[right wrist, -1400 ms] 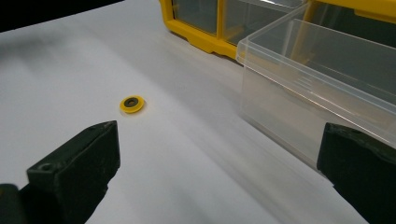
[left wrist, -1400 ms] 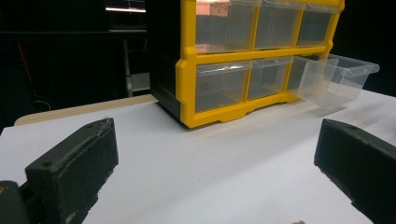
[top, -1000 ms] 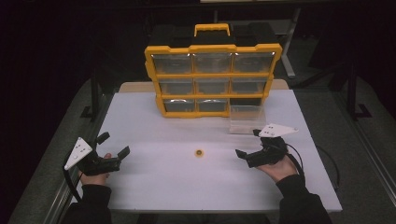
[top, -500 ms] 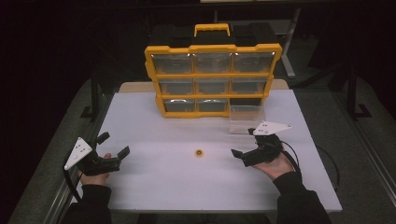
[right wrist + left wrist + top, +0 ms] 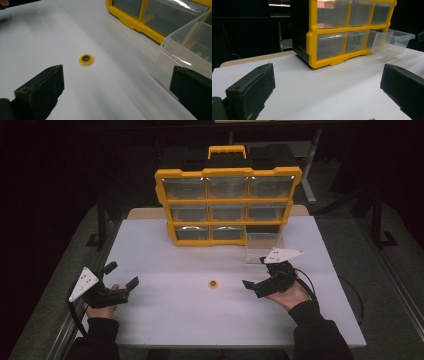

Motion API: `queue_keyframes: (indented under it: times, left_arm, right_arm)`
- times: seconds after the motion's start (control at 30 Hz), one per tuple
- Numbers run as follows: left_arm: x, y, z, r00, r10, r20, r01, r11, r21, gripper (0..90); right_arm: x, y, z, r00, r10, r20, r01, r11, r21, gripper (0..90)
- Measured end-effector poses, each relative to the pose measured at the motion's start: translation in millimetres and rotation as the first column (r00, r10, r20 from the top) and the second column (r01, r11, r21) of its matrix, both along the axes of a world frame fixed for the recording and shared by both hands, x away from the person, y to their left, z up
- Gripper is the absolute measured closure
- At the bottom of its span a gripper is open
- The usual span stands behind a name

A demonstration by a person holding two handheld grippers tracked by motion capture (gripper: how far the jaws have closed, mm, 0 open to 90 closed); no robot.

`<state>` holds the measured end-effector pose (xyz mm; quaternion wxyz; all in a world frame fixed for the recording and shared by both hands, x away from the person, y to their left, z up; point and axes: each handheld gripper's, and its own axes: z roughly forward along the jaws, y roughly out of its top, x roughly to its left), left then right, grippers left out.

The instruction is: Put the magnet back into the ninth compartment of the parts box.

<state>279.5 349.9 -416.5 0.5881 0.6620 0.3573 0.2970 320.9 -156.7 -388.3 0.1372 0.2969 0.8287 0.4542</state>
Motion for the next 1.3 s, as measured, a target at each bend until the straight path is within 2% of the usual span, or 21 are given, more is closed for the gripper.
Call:
queue_keyframes:
  times: [0.67, 1.3]
  left_arm:
    - [0.0, -0.2, -0.1, 1.0000, -0.003, -0.001, 0.003, 1.0000, -0.003, 0.0]
    - [0.0, -0.3, 0.0, 1.0000, -0.005, 0.000, 0.005, 1.0000, -0.004, 0.0]
  right_arm:
    - [6.0, 10.7, -4.1, 0.9994, 0.024, -0.027, -0.025, 0.999, -0.023, 0.0]
    - [10.9, 31.5, -6.5, 0.9965, 0.071, -0.045, -0.073, 0.996, -0.054, 0.0]
